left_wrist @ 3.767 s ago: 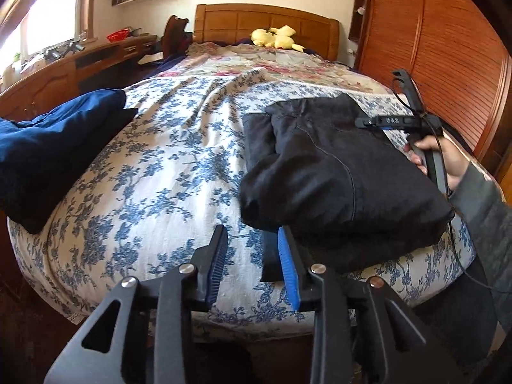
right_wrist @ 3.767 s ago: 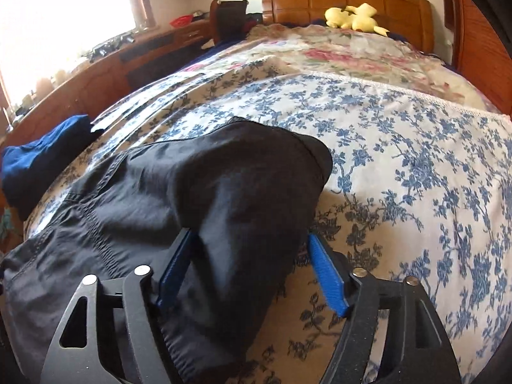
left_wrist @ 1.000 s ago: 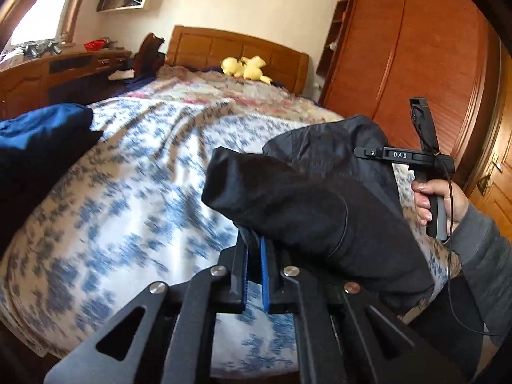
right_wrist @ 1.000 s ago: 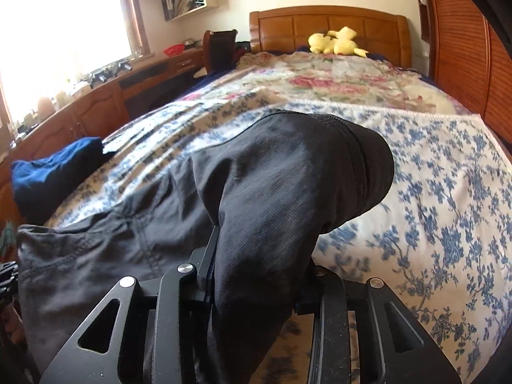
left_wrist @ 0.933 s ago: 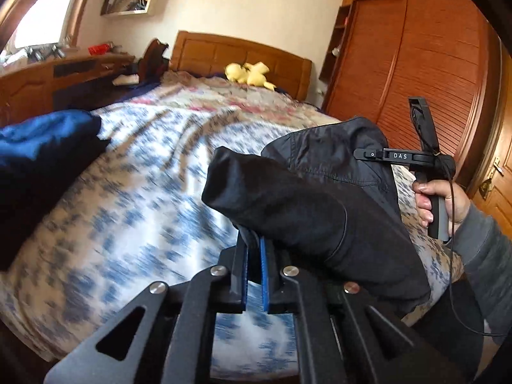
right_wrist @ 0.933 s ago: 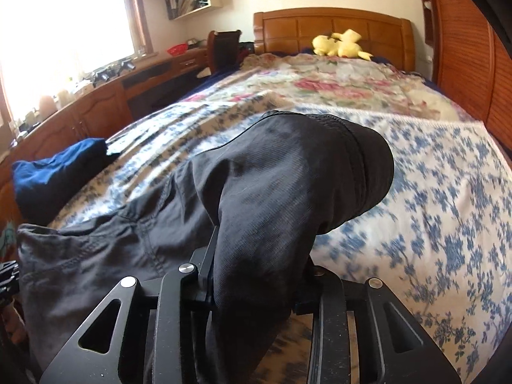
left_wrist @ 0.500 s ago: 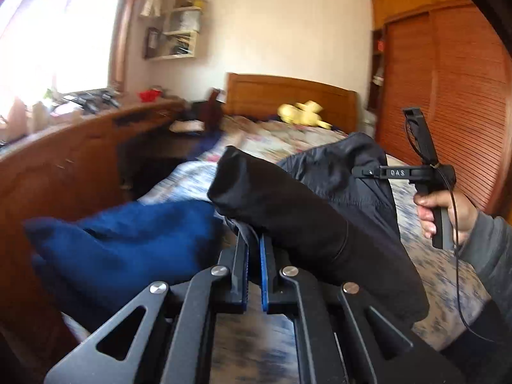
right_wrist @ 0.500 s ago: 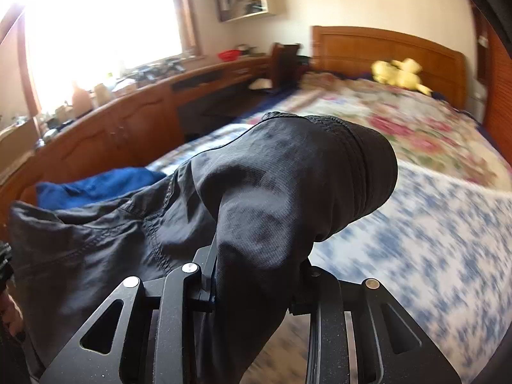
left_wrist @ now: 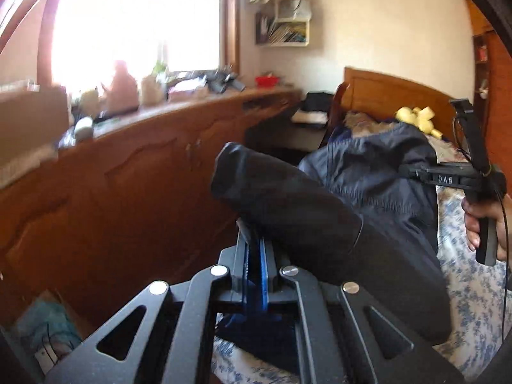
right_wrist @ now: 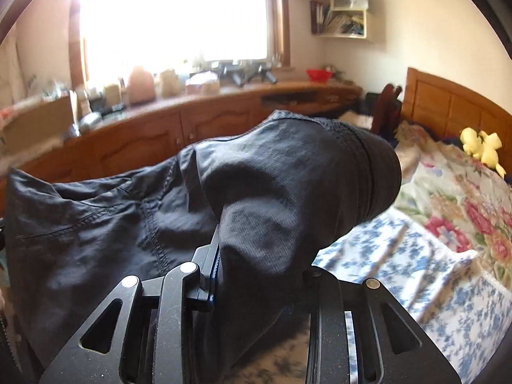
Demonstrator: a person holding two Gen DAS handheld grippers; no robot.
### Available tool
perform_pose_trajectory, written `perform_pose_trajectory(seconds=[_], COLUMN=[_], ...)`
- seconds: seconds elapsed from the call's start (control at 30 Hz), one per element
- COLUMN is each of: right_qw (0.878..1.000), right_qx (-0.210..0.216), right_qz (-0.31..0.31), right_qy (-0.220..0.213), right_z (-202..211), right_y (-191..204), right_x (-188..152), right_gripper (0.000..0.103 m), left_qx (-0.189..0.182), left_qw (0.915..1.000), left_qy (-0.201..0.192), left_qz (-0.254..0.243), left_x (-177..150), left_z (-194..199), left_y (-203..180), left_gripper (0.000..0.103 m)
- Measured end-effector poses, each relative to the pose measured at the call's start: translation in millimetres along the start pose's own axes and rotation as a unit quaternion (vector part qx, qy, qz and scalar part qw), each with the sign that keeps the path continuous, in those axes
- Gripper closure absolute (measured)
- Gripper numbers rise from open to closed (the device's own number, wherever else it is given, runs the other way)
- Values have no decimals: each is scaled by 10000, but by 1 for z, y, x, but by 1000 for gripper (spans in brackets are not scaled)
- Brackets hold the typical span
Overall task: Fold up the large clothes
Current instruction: 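Carry the folded jacket to the bed edge by the desk with both grippers and release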
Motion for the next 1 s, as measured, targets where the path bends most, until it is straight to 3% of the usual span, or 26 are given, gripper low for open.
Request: perform_pose_trajectory(seconds=[0.1, 0.17, 0.3, 0.5, 0.63, 0.87, 1.0], right_qw=[9976, 9932, 9949, 9980, 9991, 9997, 9991], right_qx=[-350, -601, -472, -156, -3, -32, -254], right_qz=[212, 351, 301, 375, 327, 208, 142], right_qy=[564, 932, 843, 490, 275, -82, -308], right_z=[-40, -56, -40, 23, 76, 168, 224], right_y=[14, 13, -4, -17, -22, -44, -64], right_x=[-26, -47, -65, -78, -90, -116, -131], right_gripper=[71, 61, 44, 42, 39, 39, 38], left_qx=[64, 61, 252, 348, 158, -115, -525], left_qw=[9999, 9999, 9996, 9992, 9993, 9968, 9929], left_qy=[65, 67, 92, -173, -315, -606, -767], left_qz=[69, 107, -85, -83, -82, -514, -743], left_x=[-10, -13, -19, -21, -12, 10, 22], left_z=[-8, -9, 5, 44, 69, 107, 128], left_y=[4, 1, -3, -16, -30, -94, -145], left_gripper=[99, 98, 95, 94, 94, 83, 75])
Point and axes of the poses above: each gripper's, at about its wrist camera, not at the fingertips, and z roughly against the way its jaws point, y to its left, x to its top, the point moved 2 cm from there along -z, roughly the way its jaws point, and after that the axes turned 8 degrees about -z, right-handed, at the moved point
